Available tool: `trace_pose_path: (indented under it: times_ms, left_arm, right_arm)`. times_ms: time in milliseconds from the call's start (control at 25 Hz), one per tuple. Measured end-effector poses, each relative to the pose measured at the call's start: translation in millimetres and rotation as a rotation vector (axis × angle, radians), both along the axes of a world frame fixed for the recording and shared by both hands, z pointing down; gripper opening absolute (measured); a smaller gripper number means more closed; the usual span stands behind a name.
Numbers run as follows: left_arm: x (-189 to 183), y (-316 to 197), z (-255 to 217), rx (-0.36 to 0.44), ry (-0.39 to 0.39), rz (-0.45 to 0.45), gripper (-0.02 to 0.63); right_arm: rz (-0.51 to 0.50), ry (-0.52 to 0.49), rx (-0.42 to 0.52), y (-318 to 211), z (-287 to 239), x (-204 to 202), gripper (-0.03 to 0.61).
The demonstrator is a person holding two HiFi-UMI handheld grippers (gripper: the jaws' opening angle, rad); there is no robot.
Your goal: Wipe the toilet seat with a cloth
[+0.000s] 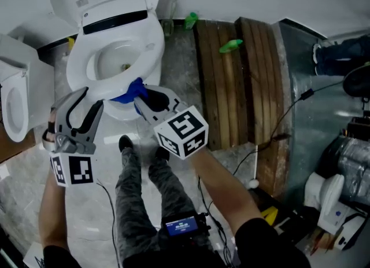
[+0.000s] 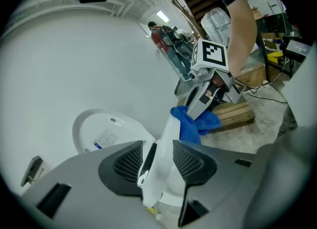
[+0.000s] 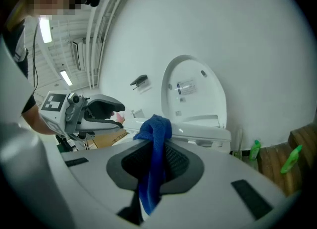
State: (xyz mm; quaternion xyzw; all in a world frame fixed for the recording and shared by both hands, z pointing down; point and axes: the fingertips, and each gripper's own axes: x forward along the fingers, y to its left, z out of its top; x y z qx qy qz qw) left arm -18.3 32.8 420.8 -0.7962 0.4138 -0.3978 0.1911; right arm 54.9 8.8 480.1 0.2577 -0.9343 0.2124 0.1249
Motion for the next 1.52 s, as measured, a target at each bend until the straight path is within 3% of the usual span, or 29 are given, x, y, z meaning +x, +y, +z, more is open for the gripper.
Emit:
trace_pose_path:
  times_ms: [160, 320, 560, 680, 840, 1160, 1520]
  left_arm:
    - [-9, -22, -34, 0.038, -0.018, -0.045, 0.138]
    - [-24, -48, -63, 0.062, -0.046, -0.099, 0.134]
    - [-93, -97, -77, 0.013, -0.119, -0.187, 0.133]
    - [-116, -133, -95, 0.000, -0.071, -0.210, 0.127]
    - [-128, -174, -109, -0.015, -0.035, -0.171, 0.067]
    - [-153, -251, -133, -0.094, -0.004, -0.153, 0.067]
    - [-175, -320, -142, -0.149, 0.057, -0.242, 0.067]
  right_arm:
    - [0.011, -0.008, -0.003, -27, -41, -12, 0.048]
    - [0.035, -0.022, -0.021, -59, -76, -20, 0.048]
    - [0.079, -0.036, -0.036, -115, -126, -46, 0.048]
    - [0.105, -0.027, -0.036, -146, -148, -56, 0.048]
    - [0.148, -0.006, -0.050, -188, -170, -72, 0.048]
    - [0.241, -0.015, -0.068, -261, -202, -95, 0.048]
    - [0.306, 0.005, -0.063, -302, -214, -84, 0.048]
